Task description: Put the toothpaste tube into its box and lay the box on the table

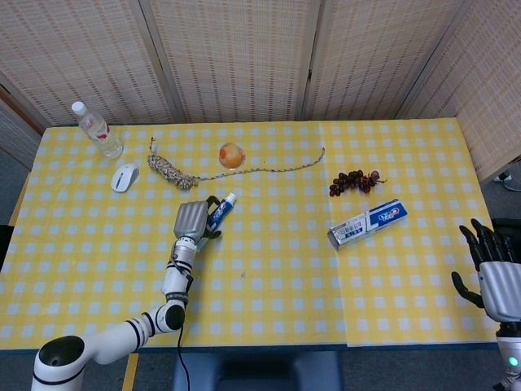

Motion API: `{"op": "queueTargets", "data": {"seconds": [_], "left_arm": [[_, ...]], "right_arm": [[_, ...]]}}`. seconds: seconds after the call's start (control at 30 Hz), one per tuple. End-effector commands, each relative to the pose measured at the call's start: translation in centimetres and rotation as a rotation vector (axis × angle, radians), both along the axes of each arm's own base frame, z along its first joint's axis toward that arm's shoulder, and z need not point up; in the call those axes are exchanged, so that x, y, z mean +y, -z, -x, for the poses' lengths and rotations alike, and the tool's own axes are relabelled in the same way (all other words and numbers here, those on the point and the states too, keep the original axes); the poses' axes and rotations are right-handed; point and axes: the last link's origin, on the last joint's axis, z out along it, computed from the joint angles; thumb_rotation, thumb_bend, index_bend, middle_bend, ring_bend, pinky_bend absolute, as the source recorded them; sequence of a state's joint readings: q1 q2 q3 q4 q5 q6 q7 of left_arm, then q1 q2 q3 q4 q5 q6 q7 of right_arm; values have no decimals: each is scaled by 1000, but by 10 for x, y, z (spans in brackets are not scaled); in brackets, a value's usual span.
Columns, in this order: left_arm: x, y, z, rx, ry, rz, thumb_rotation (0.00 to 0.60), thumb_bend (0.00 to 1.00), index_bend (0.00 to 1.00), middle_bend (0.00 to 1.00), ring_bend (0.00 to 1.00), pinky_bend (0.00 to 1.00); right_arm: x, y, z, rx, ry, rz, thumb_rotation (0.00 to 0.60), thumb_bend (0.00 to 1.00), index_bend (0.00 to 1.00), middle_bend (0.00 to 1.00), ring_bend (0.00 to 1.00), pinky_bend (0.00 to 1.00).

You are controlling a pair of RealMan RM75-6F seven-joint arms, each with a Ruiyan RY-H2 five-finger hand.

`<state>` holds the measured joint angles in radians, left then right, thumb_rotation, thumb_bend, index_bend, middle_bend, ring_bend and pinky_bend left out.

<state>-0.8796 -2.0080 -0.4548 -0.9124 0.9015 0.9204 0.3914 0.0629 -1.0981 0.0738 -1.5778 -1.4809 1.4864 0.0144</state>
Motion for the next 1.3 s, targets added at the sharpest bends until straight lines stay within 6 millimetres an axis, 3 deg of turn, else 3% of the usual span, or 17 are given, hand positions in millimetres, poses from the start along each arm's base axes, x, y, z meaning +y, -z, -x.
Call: {"op": "queueTargets", "data": {"seconds": [0.03, 0.3, 0.67, 1.1, 1.17, 1.3], "left_arm": [[3, 3, -2, -16, -11, 11, 600, 193, 356, 1000, 1000, 1000], [16, 9, -8, -53, -38, 27, 600, 192, 360, 1000, 1000, 1000], [37, 6, -2, -58, -89, -3, 600, 192, 379, 1000, 1000, 1000], [48, 9, 4, -31, -149, 12, 600, 196, 455, 1000, 1000, 1000], [48, 9, 5, -27, -151, 11, 600, 221, 499, 1000, 1000, 1000], [48, 8, 6, -35, -156, 0, 600, 510, 698, 1000, 1000, 1000]], "right_arm": [[-1, 0, 0, 0, 3, 4, 600, 407, 0, 0, 0, 0], [-3, -2, 2, 1, 13, 18, 600, 406, 0, 0, 0, 0], [-5, -5, 4, -1, 24, 25, 600, 406, 0, 0, 0, 0], [-6, -6, 5, 7, 32, 46, 600, 407, 0, 0, 0, 0], [-6, -6, 5, 6, 33, 46, 600, 406, 0, 0, 0, 0], [-6, -5, 5, 9, 33, 41, 600, 407, 0, 0, 0, 0]]}}
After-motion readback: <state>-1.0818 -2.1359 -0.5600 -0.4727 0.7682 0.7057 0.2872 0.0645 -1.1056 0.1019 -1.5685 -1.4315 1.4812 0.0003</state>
